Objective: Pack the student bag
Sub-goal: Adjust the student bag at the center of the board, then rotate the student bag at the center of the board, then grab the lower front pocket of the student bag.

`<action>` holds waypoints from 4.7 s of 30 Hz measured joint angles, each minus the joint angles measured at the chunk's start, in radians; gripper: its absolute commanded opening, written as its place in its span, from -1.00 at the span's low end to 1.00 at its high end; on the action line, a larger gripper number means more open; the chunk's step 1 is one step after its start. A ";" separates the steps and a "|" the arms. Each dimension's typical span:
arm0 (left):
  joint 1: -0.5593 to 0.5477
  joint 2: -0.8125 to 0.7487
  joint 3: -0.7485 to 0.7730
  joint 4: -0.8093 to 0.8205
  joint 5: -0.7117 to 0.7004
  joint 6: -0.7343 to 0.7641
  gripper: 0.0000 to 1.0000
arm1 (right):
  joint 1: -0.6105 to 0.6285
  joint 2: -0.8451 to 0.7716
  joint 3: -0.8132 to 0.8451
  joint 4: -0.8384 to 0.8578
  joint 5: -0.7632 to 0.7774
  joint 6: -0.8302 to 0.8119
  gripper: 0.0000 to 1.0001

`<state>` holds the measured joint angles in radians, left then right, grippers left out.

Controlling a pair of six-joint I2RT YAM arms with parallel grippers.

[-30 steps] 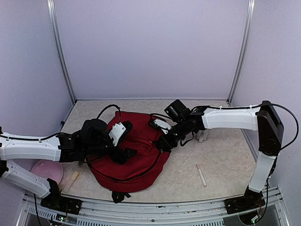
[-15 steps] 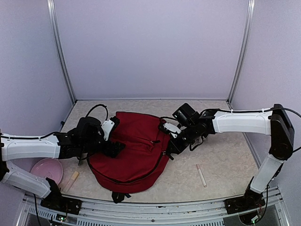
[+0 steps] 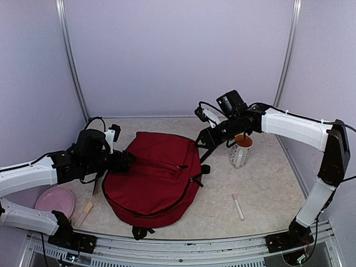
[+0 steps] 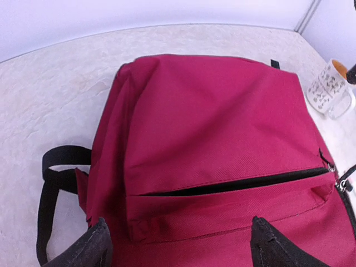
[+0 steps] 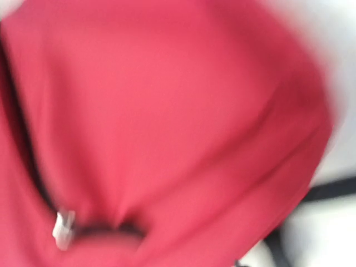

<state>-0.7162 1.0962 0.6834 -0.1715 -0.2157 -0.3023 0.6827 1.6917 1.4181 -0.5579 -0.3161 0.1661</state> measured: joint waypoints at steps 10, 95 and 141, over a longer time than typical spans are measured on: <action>0.008 -0.097 -0.063 -0.172 -0.055 -0.356 0.97 | -0.121 0.334 0.306 0.100 -0.037 0.007 0.64; -0.183 -0.055 -0.222 0.107 -0.086 -0.326 0.58 | 0.483 0.190 -0.120 0.435 0.232 -0.189 -0.35; -0.552 -0.107 -0.391 0.385 -0.307 0.007 0.72 | 0.295 0.253 0.031 0.478 -0.357 0.254 -1.00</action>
<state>-1.2678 0.9894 0.2920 0.2138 -0.5228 -0.2955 0.9775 1.9450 1.4487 -0.0799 -0.6735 0.4206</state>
